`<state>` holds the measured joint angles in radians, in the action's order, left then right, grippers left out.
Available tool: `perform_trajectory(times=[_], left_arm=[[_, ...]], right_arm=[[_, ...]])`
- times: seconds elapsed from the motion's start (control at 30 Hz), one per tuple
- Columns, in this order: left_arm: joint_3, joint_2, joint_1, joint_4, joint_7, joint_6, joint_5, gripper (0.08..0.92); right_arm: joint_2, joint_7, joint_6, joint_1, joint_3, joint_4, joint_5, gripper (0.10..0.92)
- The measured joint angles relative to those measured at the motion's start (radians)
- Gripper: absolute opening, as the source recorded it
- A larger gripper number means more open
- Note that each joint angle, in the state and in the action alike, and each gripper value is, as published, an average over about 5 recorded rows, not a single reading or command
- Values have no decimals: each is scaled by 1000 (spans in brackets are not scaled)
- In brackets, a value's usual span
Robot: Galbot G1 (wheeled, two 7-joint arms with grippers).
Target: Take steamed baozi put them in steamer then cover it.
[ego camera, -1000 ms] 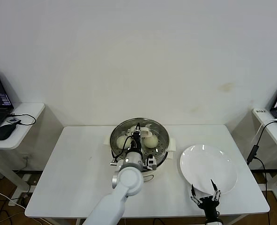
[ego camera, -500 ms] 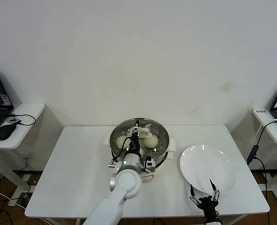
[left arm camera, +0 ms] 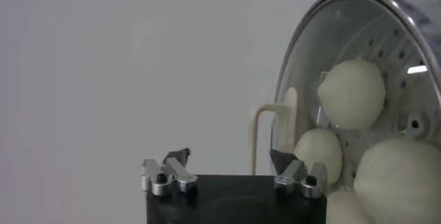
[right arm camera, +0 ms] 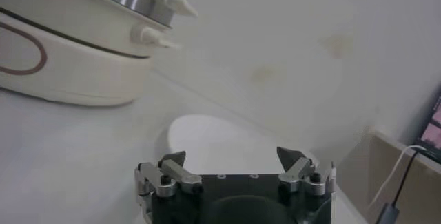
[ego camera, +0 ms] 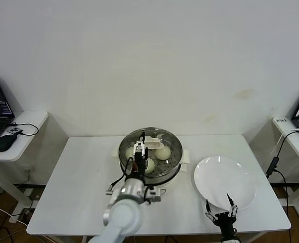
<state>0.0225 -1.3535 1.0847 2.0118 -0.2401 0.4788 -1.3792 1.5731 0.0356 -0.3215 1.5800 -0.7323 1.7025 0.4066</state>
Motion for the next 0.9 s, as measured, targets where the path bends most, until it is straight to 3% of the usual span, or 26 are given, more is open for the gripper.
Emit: perform_trajectory(times=[0.17,0.43,0.63,0.9], left_arm=[[-102,51,136,106,122,-72,170,823],[-349,106,401,136,312,-353,669,823],[-438,114,569,148,371,-498,1054,823],[-476,90,678,108,400,-617,1385,823]], right_arm=[[-9,4,-9,8,14,6,-26,823],[-36,9,-13,30,62,40,-117,823],[-85,33,20,75,83,87,-210,823],[-151,71,90,141,77,151,-311,823]])
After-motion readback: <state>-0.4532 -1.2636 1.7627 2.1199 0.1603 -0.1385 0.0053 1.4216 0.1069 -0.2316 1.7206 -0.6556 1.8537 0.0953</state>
